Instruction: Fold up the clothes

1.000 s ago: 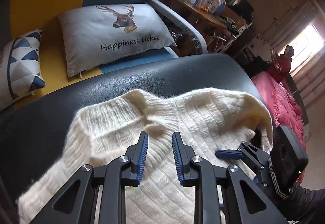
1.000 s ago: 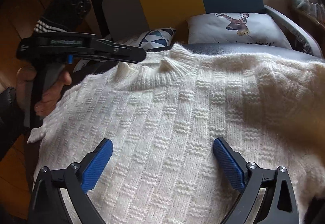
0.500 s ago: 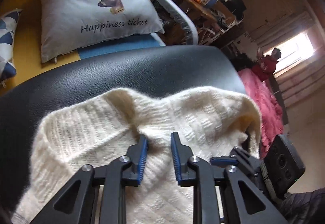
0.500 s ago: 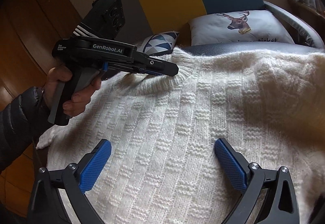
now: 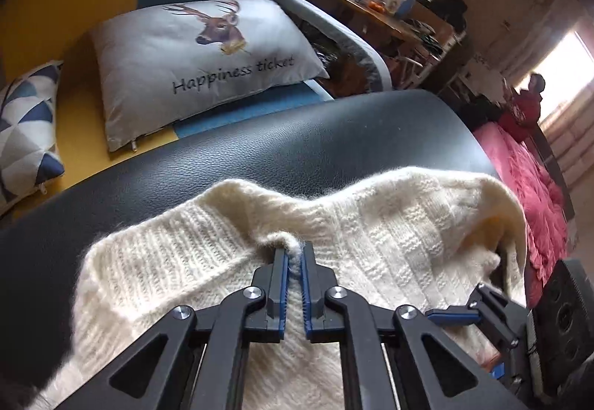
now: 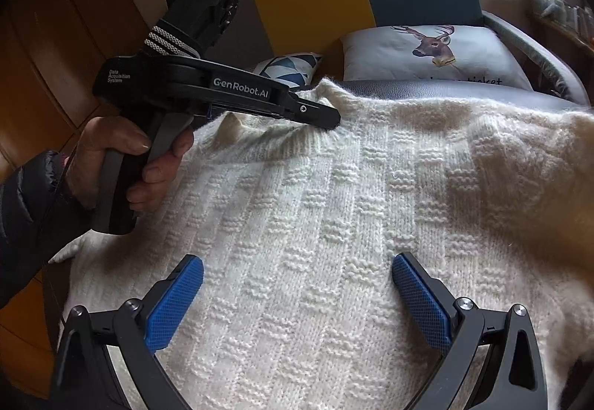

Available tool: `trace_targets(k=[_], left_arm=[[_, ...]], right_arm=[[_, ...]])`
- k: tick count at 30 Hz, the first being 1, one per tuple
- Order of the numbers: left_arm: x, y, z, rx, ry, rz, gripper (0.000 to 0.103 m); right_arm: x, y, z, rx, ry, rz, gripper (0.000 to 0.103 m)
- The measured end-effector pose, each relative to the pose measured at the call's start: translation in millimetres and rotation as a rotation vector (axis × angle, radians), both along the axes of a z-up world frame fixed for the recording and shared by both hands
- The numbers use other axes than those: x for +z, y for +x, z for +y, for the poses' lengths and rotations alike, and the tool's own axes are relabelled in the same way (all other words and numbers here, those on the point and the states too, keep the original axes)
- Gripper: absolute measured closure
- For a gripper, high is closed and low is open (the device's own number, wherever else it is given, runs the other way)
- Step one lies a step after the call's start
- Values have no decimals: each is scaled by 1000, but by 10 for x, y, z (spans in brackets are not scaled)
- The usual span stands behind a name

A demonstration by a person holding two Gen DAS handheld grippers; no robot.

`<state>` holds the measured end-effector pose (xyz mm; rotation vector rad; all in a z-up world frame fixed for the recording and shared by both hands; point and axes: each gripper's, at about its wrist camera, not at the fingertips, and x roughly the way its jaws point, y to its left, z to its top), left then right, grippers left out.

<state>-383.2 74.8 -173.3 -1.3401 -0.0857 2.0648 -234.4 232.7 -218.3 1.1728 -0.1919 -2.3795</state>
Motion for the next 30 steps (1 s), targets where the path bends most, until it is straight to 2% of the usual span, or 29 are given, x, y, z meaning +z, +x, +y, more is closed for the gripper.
trace_targets(k=[2, 3, 7, 10, 12, 15, 17, 19, 21, 24, 28, 30], left_arm=[[127, 94, -152, 49, 73, 12, 90], [147, 152, -219, 67, 80, 19, 89], [147, 405, -469, 130, 47, 51, 89], [146, 595, -656, 176, 22, 75, 89], [146, 721, -781, 207, 5, 91, 89], [107, 873, -938, 247, -29, 105, 89], [-6, 886, -974, 258, -72, 92, 89], [-118, 900, -1009, 269, -115, 78, 89], [-172, 936, -1086, 280, -87, 84, 90], [-187, 946, -1167, 306, -45, 76, 91], [-96, 1020, -1213, 342, 12, 75, 90], [-30, 1075, -1229, 346, 44, 106, 89]], right_arm=[[0, -12, 7, 0, -2, -1, 0], [6, -8, 17, -1, -9, -3, 0], [64, -31, 102, -26, -55, -22, 2], [203, -179, 100, -53, -81, -30, 7], [305, -359, 29, -43, -116, -29, 14], [373, -716, -150, 5, -170, -62, 15], [291, -968, -264, 30, -208, -127, 15], [205, -1138, -323, 13, -176, -152, 15], [118, -1247, -281, -14, -156, -152, 17], [72, -1295, -137, -47, -176, -169, 40], [140, -1295, -41, -50, -216, -216, 40], [243, -1309, -84, 0, -261, -228, 38]])
